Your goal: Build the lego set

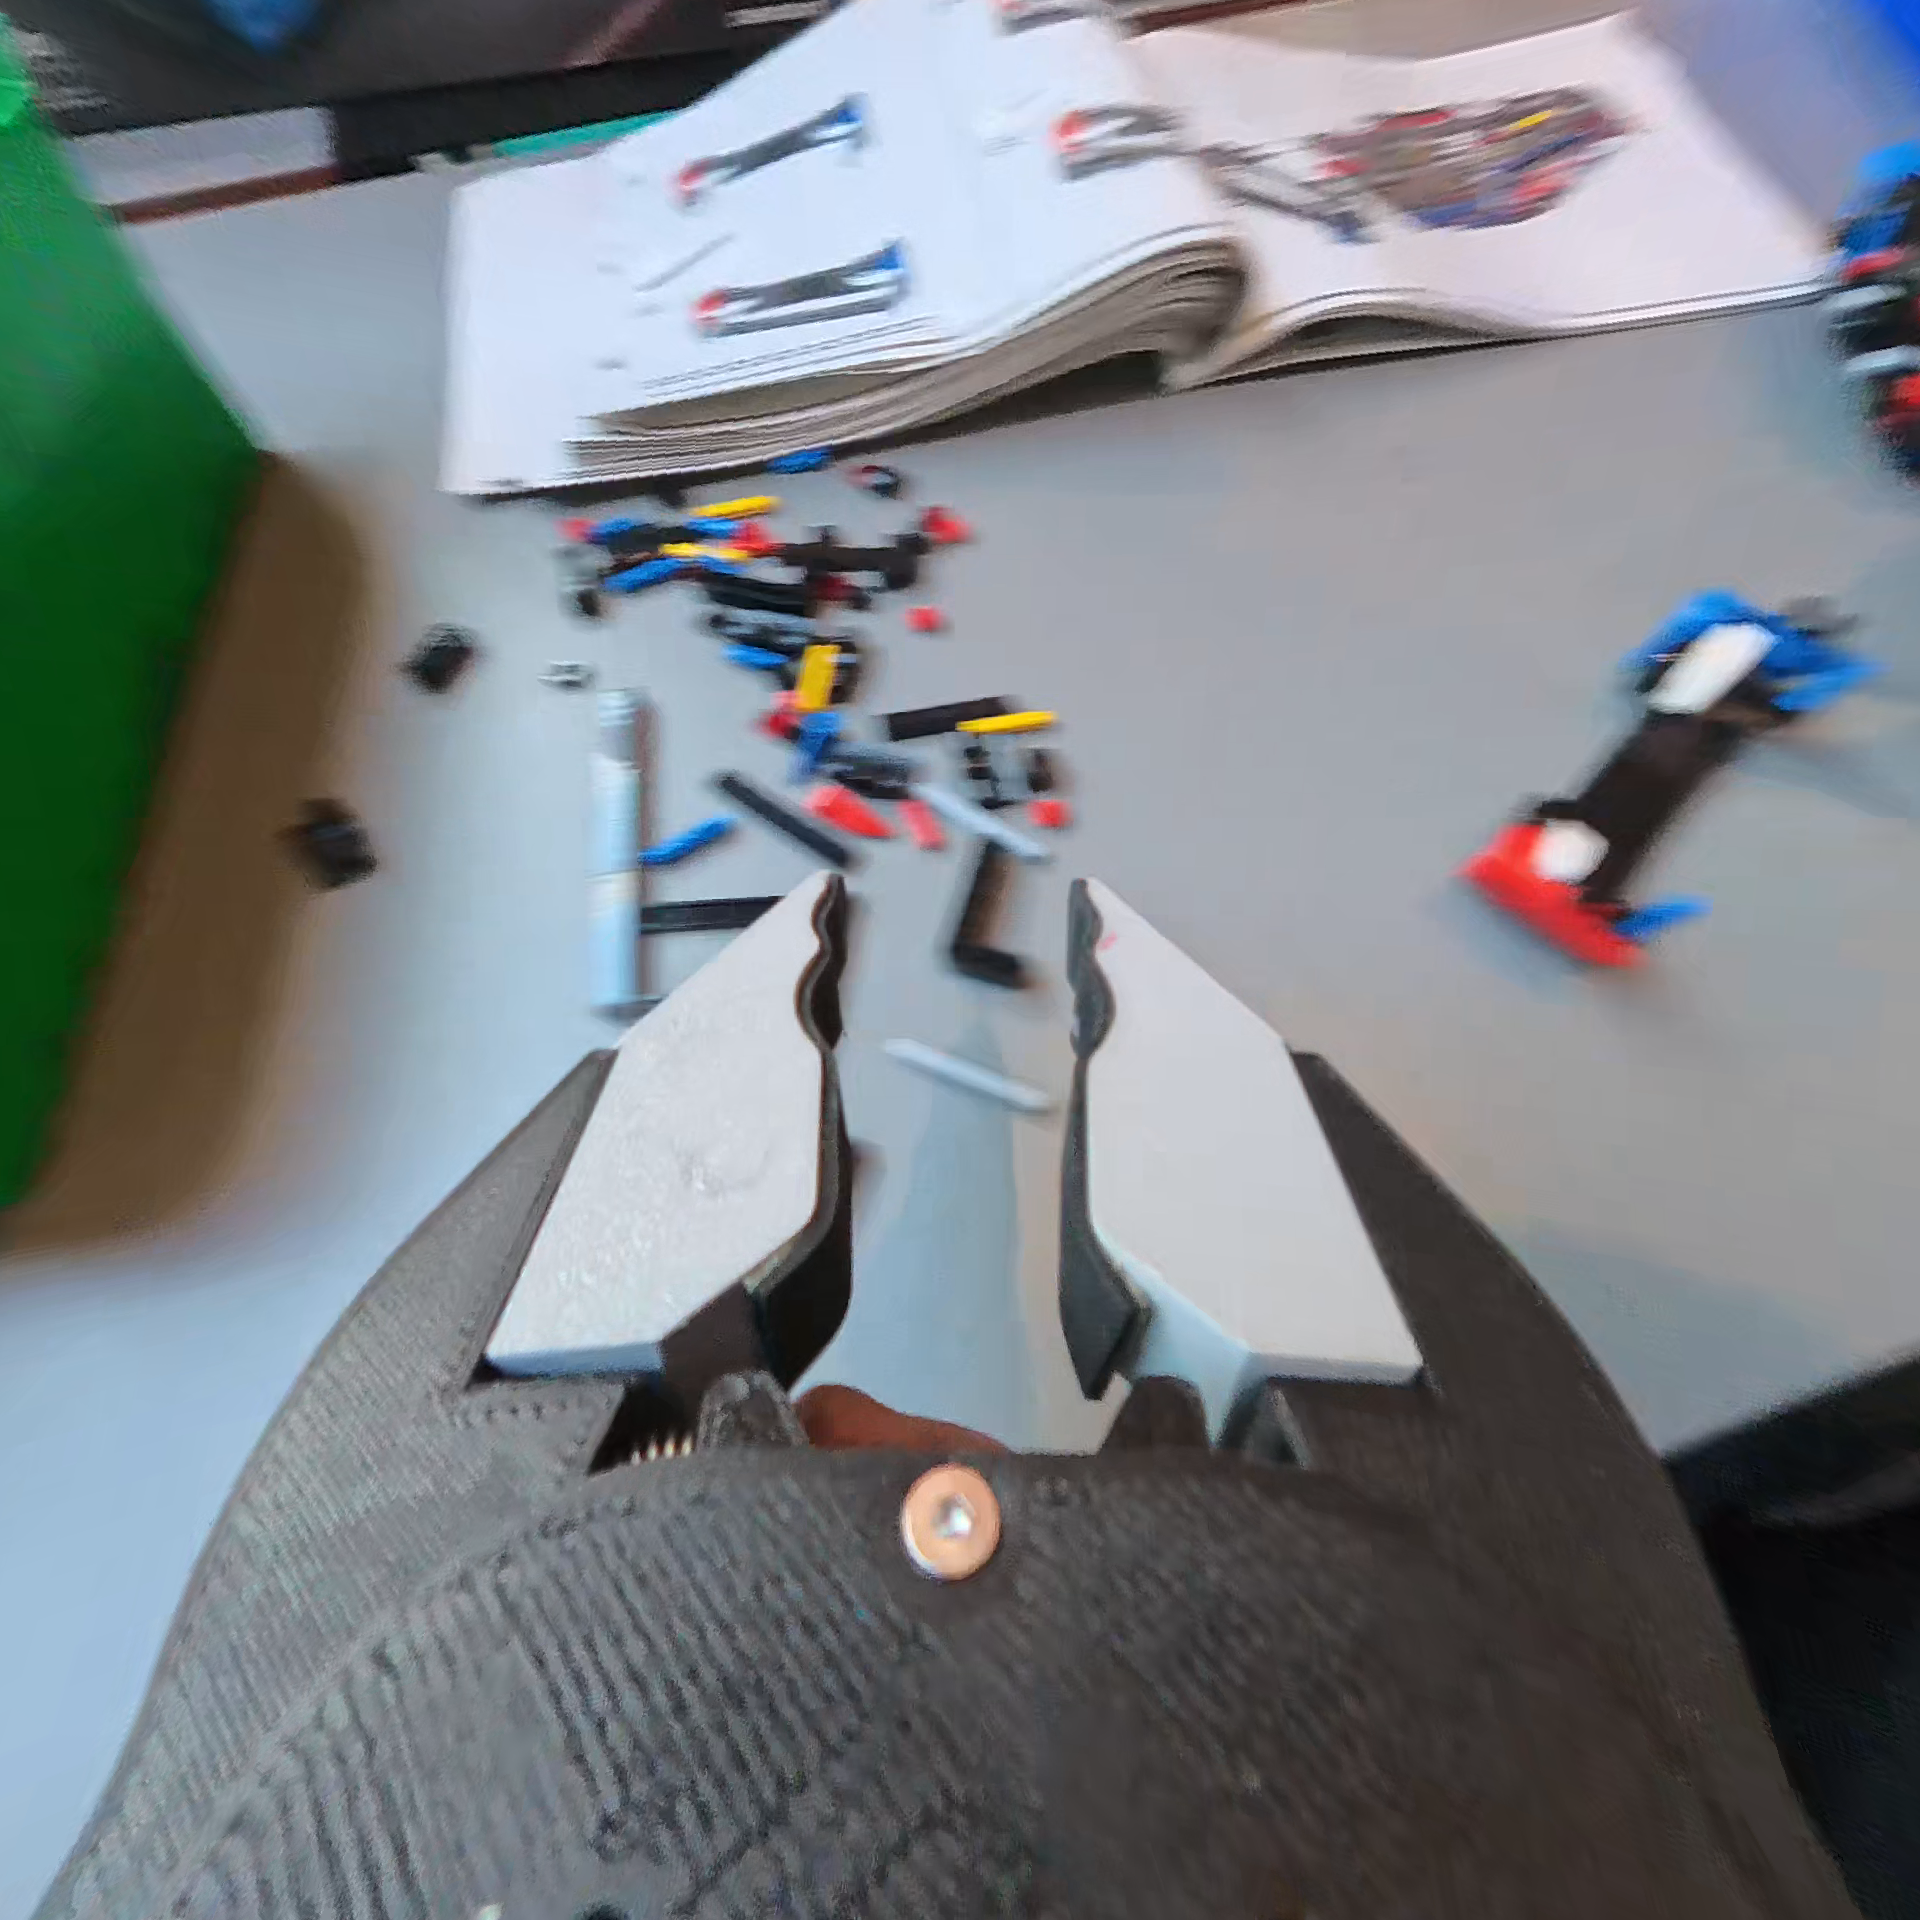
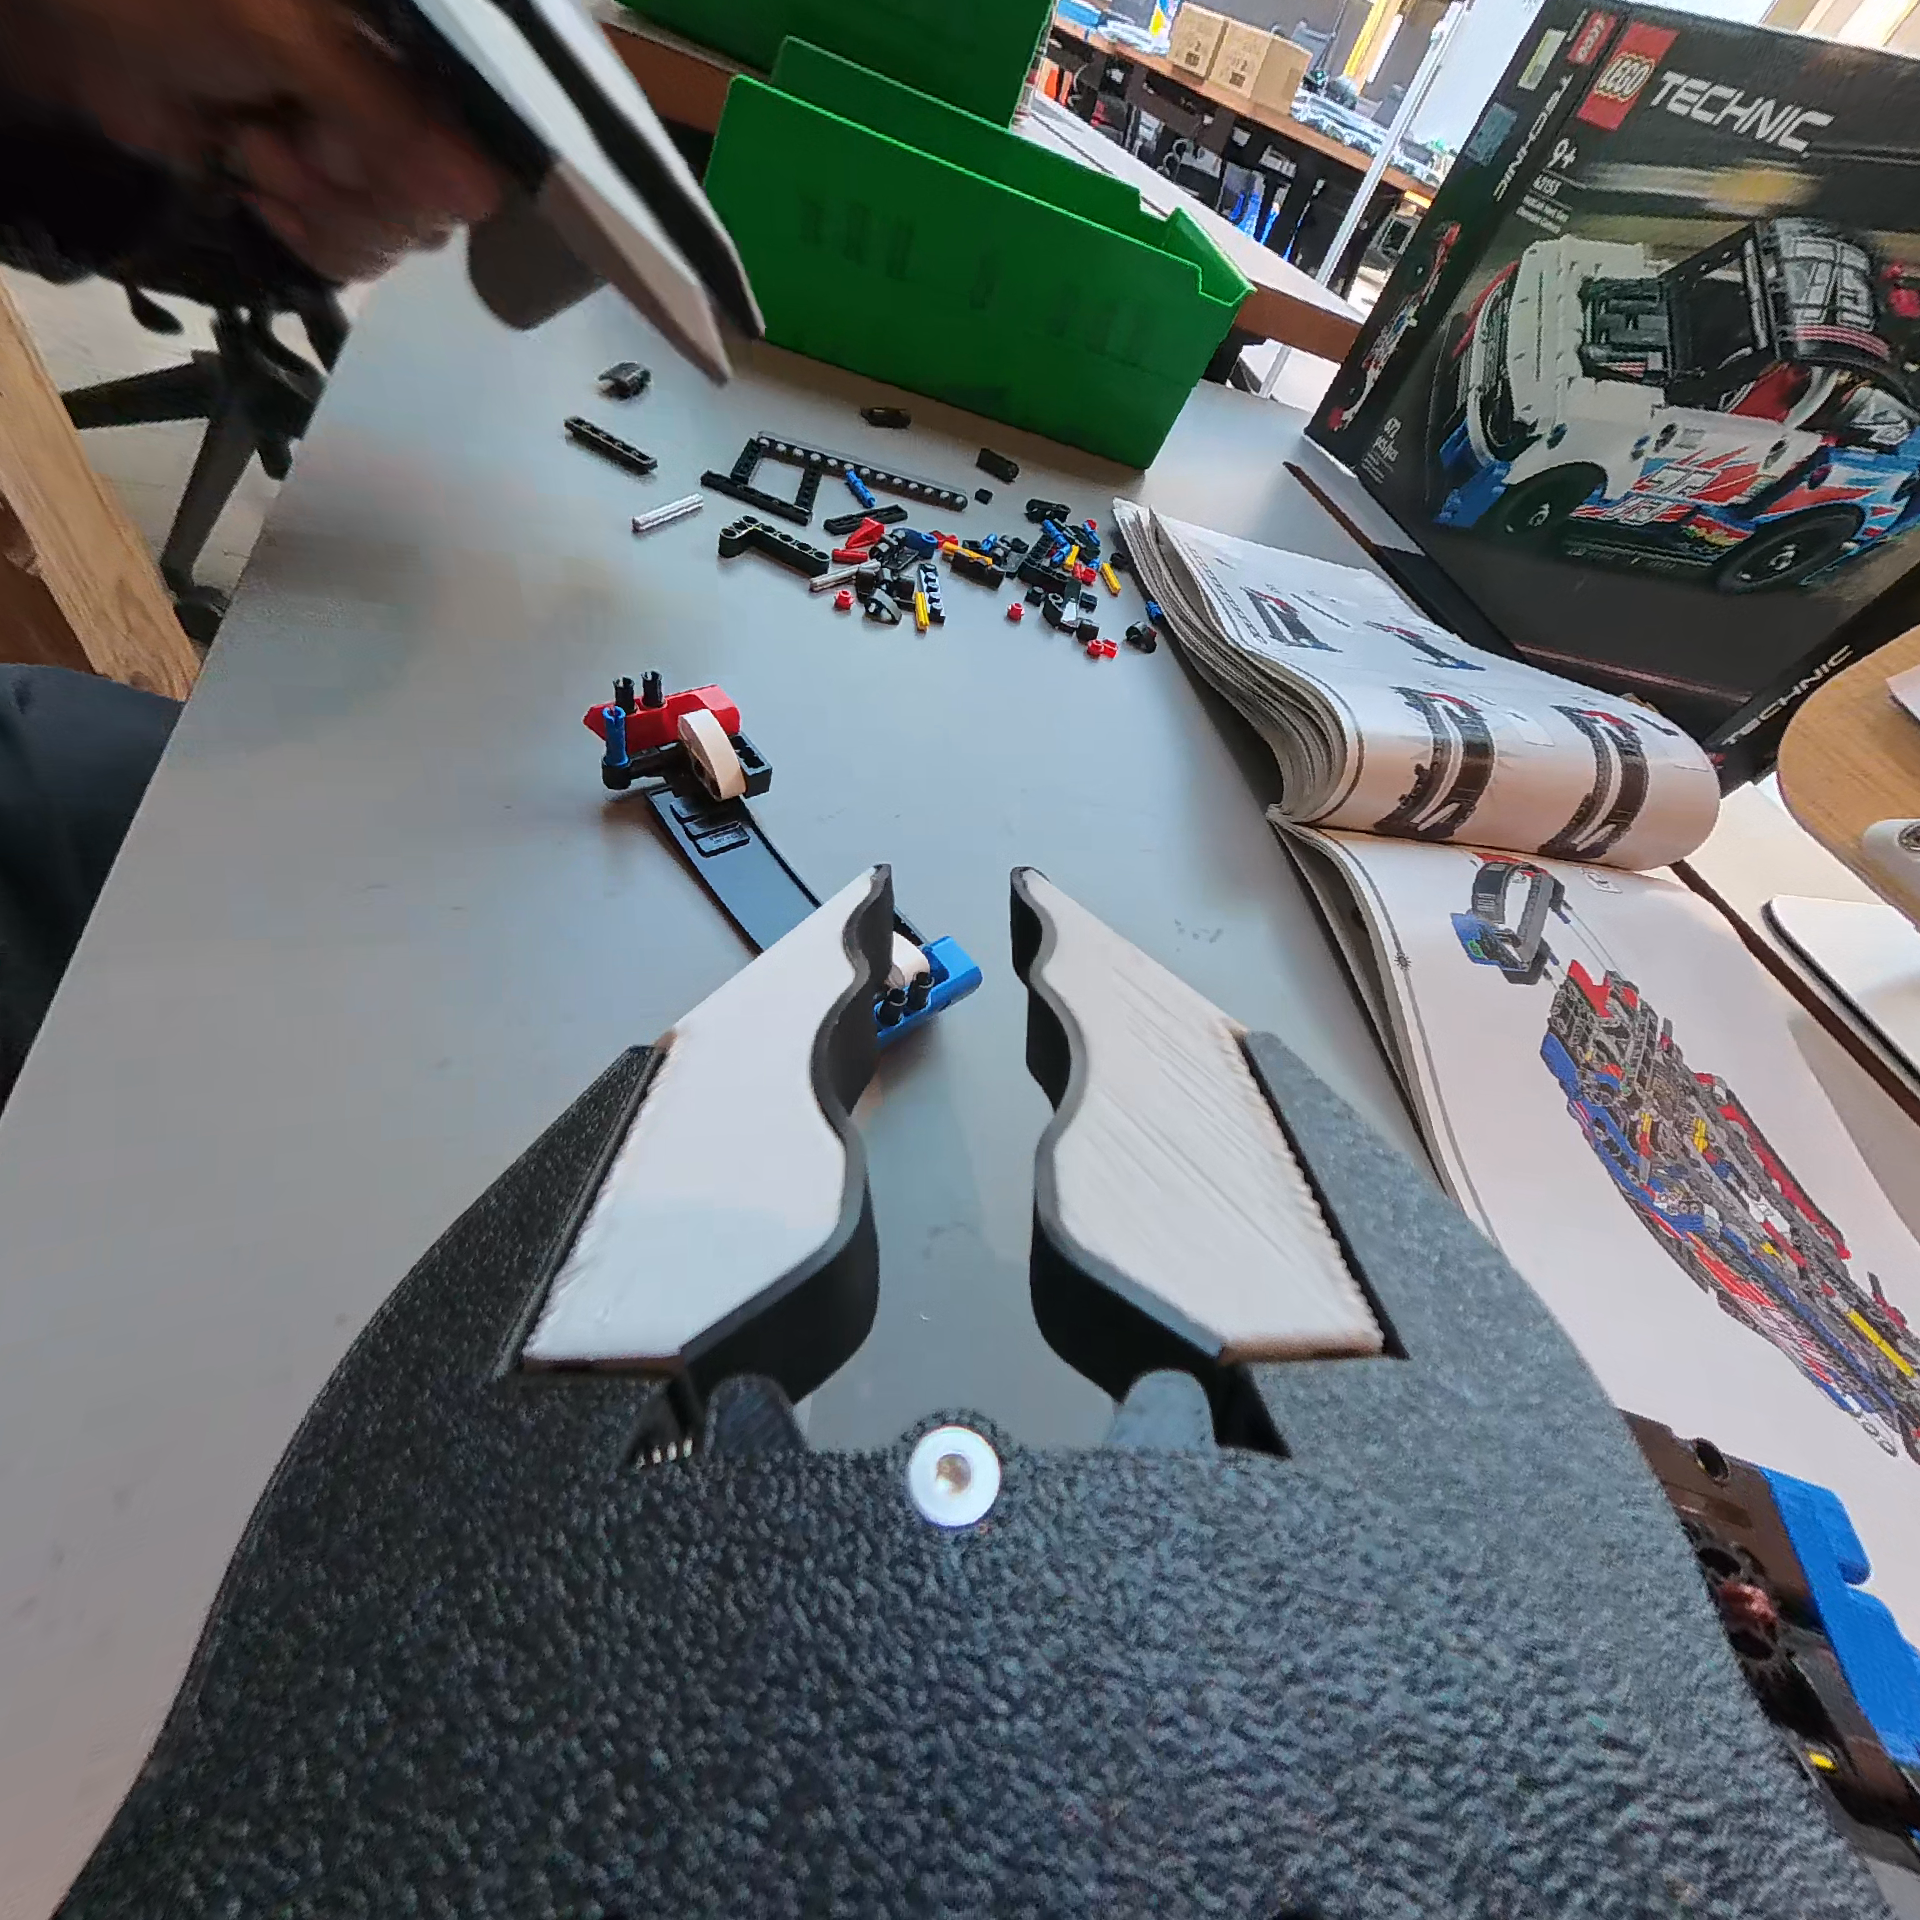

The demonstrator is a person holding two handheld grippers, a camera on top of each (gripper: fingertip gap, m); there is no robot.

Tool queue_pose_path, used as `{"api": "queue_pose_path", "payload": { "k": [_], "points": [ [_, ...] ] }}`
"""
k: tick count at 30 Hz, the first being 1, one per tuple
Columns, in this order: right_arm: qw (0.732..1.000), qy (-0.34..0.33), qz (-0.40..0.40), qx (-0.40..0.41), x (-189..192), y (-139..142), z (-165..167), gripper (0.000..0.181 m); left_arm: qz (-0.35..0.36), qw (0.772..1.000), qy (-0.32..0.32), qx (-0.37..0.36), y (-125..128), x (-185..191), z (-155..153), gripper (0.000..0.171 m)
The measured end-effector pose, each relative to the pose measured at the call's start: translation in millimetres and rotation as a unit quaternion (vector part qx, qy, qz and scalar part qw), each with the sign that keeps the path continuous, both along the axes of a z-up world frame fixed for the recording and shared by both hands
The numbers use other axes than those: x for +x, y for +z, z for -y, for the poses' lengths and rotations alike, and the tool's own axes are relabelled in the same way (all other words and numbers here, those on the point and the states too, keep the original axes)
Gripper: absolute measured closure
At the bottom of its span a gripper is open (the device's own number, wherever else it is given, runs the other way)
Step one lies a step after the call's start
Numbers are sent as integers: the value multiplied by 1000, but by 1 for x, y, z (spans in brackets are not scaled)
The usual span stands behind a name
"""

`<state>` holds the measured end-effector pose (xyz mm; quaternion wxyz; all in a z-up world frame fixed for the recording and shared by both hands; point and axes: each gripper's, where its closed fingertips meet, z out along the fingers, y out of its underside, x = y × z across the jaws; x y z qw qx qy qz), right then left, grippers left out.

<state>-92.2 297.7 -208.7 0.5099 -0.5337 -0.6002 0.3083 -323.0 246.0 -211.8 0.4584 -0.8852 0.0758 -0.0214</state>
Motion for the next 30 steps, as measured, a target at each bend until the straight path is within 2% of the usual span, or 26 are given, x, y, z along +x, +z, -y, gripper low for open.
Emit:
{"api": "queue_pose_path", "payload": {
  "k": [3,7,12,14,19,20,24,30],
  "points": [
    [1000,0,0,1,0,0,0,159,-35,998,37,-34,-4,-52,-15,132],
    [1000,-3,-2,2,0,0,-1,160,-60,992,43,-106,-29,-86,-32,132],
    [1000,-8,-9,5,1,3,-2,164,-73,985,26,-153,-54,-92,-38,134],
    [1000,-8,-8,3,1,2,-2,166,-66,987,14,-148,-56,-88,-40,156],
    [1000,-8,-7,-8,1,2,-4,166,-69,989,7,-133,-54,-89,-45,159],
    [1000,-9,-8,-9,1,2,-4,166,-72,990,12,-118,-49,-92,-47,171],
    [1000,-11,-13,-10,1,4,-6,167,-67,993,16,-93,-33,-97,-48,171],
    [1000,-13,-10,-4,1,3,-6,168,-71,993,15,-89,-32,-101,-47,171]
  ]
}}
